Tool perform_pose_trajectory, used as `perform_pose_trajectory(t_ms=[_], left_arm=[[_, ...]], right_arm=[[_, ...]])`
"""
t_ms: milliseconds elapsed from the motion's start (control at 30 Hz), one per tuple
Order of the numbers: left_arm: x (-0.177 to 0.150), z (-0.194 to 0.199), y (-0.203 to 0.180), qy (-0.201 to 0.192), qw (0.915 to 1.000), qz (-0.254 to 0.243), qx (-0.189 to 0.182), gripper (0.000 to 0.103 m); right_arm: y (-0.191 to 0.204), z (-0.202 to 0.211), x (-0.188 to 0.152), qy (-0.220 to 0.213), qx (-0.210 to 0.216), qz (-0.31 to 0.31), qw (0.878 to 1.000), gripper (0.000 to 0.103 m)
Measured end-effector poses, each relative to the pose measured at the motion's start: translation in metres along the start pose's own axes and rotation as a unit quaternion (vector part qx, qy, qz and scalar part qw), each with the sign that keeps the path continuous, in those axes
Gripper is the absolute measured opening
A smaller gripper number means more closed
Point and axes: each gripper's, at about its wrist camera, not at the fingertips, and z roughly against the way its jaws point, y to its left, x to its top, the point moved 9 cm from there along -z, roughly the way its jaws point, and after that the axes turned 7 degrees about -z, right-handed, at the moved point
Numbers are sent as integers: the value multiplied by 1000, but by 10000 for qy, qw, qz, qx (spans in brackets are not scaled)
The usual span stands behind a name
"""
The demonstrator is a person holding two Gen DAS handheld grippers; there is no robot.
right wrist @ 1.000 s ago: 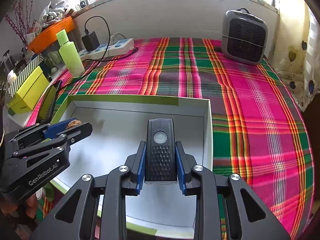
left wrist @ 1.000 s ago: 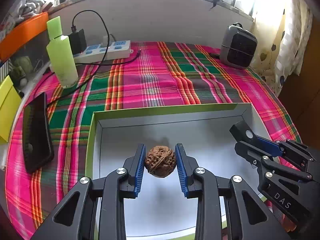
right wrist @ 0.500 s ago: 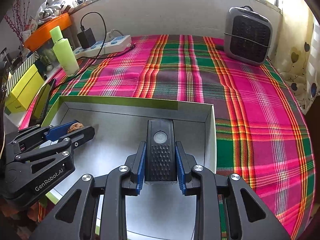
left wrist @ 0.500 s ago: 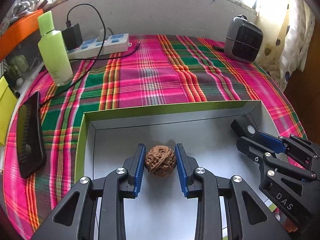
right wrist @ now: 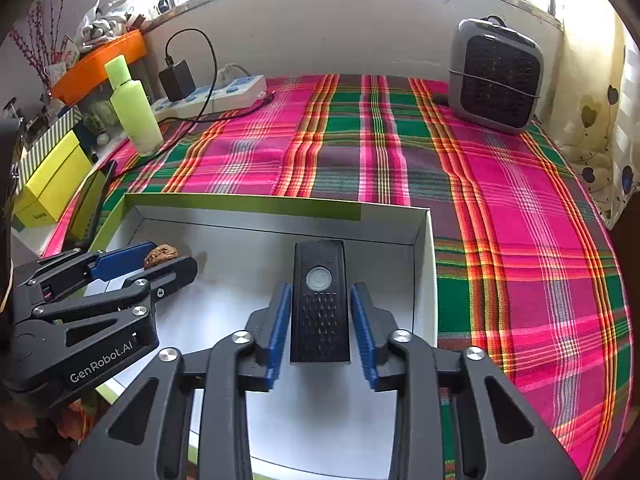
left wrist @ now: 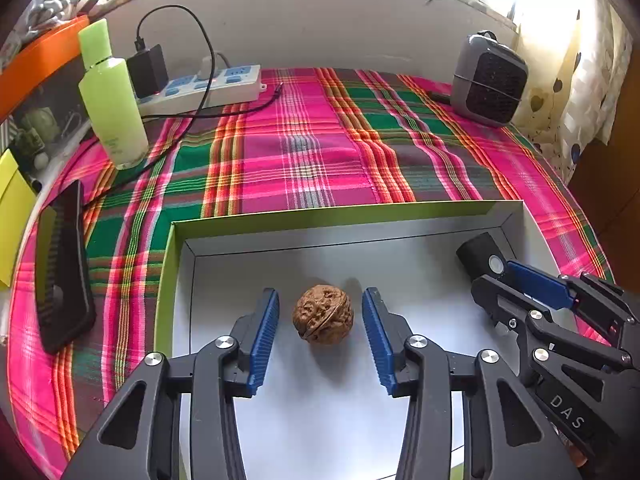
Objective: Organize objects
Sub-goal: 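Open right tool to release grater in box while left tool withdraws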
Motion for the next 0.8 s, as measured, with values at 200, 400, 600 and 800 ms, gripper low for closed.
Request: perform_pose_trajectory(t_ms=[200, 400, 600, 800], left_arm=[[-2, 18, -5, -203, 9997, -137, 50, 52], [-11, 42, -5, -332, 9994, -57, -16, 55], [-26, 70, -4, -522, 9986, 0, -48, 55], [-52, 91, 5, -589, 9982, 133, -49, 55]], right_arm=[[0, 14, -1, -151, 0, -51, 9999, 44], [3, 35, -9, -304, 19, -73, 9995, 44], [7, 57, -23, -467, 50, -73, 9989, 44], [12, 82, -42, -605, 112, 10, 9981, 44]])
